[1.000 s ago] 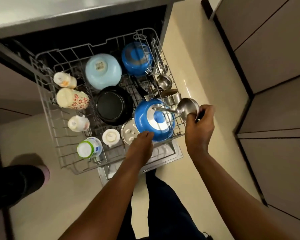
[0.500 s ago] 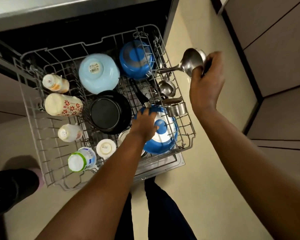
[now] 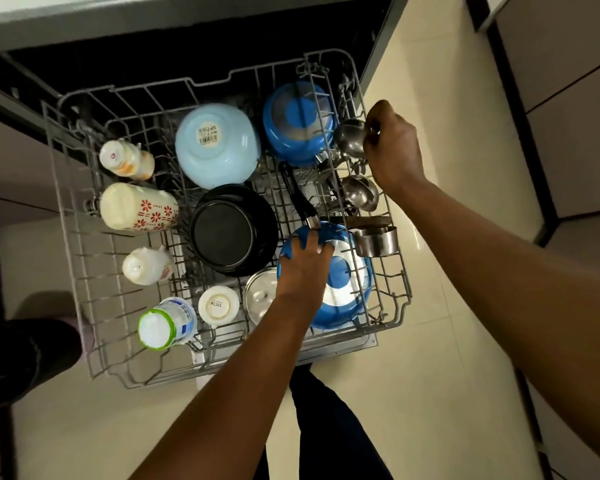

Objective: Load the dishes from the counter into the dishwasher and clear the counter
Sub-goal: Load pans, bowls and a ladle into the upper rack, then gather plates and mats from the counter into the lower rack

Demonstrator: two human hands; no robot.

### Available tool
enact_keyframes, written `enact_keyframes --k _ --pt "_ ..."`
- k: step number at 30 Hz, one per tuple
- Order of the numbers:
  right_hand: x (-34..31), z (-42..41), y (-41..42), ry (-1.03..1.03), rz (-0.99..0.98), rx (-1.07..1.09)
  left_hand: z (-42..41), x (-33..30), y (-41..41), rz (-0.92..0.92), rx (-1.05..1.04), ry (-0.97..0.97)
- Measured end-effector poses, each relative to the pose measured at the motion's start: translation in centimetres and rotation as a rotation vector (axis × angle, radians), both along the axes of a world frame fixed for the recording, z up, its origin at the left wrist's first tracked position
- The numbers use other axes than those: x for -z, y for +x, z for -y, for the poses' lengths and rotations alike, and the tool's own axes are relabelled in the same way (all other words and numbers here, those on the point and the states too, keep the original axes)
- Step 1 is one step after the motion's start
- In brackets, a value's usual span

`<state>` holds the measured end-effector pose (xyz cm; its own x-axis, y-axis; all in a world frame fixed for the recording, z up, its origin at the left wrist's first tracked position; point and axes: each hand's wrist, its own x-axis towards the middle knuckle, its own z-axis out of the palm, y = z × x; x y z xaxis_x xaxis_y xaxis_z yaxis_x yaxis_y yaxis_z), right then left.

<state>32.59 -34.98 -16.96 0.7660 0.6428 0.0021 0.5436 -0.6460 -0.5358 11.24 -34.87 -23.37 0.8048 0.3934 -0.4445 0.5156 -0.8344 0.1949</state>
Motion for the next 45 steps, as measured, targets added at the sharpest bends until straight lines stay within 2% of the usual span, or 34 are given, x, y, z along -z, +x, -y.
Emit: enact_keyframes --k 4,9,11,15,20,23,27,30,35,40,45 --pt "1.6 -0.4 0.8 -0.202 -0.056 -0.058 0.1 0.4 -0.4 0.031 -0.003 0.001" --pt "1.6 -1.0 2.0 -0.299 -0.005 -0.09 0.0 0.7 -0.6 0.046 -0.018 -0.026" --pt "1.6 -0.9 2.2 -0.312 -0.061 -0.083 -0.1 0.5 -0.8 0.067 -0.02 -0.05" --pt "0.9 0.4 0.7 -0.186 -0.066 0.003 -0.5 -0.7 -2.4 0.156 -0.059 -0.073" --pt "-1.1 2.5 -5.8 0.072 0.099 0.12 -1.4 -2.6 -6.2 0.224 -0.168 -0.096" --pt "-2.5 3.4 -11.4 0.174 0.114 0.082 -2.1 -3.4 -9.6 0.231 -0.227 -0.062" --pt "-2.7 4.9 -19.4 0.222 0.086 -0.092 -3.2 -4.9 -15.4 0.239 -0.273 -0.019" --pt "-2.0 6.3 -24.3 0.174 0.035 -0.195 -3.7 -5.6 -19.6 0.211 -0.284 0.019" --pt "-0.8 8.8 -30.2 0.024 0.097 -0.377 -2.7 -6.3 -25.4 0.141 -0.241 0.04" --pt "0.6 12.7 -34.0 -0.114 0.211 -0.364 -0.9 -5.1 -29.4 0.134 -0.241 -0.031" --pt "1.6 15.5 -36.3 -0.31 0.176 -0.327 0.3 -4.0 -31.4 0.046 -0.186 -0.066"
